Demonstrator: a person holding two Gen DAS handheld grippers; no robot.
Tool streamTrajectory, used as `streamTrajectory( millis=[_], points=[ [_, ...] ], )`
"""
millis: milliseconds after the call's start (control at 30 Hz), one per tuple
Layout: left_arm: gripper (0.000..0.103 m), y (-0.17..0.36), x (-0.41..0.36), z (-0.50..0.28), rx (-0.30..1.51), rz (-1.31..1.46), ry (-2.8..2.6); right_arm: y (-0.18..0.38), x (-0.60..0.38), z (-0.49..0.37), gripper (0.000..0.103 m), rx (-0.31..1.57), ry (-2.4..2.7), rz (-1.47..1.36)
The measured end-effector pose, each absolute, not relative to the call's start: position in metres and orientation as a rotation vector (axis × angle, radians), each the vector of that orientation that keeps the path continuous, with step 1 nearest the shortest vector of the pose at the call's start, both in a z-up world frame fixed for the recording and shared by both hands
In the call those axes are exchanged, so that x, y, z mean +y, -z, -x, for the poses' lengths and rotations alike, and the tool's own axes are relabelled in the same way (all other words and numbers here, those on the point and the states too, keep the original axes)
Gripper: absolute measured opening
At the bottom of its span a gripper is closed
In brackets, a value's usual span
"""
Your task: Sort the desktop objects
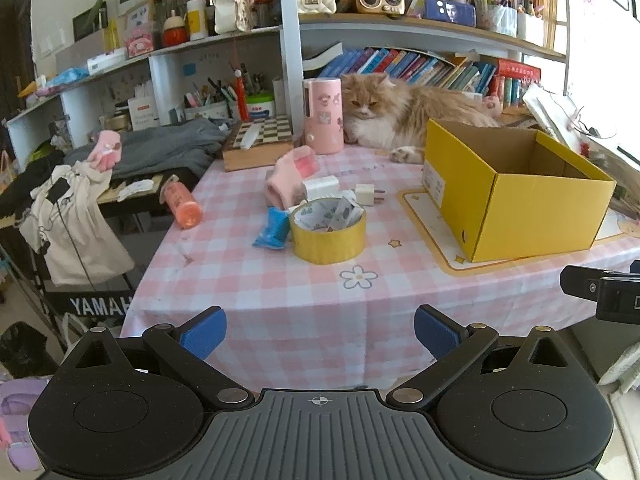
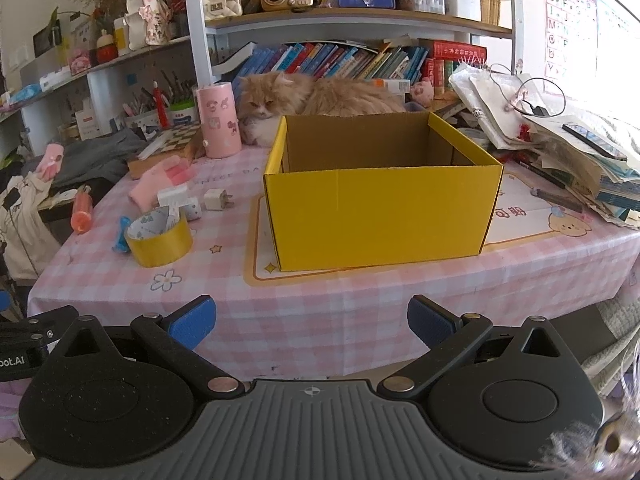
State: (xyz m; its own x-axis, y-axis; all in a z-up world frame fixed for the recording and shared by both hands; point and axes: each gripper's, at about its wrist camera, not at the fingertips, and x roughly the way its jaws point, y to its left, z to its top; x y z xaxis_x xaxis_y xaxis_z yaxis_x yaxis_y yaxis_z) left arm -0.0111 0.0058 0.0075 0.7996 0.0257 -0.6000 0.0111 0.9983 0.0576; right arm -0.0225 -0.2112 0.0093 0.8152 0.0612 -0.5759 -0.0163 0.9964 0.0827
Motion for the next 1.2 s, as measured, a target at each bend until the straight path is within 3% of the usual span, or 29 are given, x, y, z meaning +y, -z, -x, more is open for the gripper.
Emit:
streamTrajectory(
  millis=[1200],
  points=[
    [0.102,-0.006,0.035,-0.001,0.651,-0.006,0.0,-0.012,-0.164,-0.005,0.1,0.617,-0.199,0.015]
  ],
)
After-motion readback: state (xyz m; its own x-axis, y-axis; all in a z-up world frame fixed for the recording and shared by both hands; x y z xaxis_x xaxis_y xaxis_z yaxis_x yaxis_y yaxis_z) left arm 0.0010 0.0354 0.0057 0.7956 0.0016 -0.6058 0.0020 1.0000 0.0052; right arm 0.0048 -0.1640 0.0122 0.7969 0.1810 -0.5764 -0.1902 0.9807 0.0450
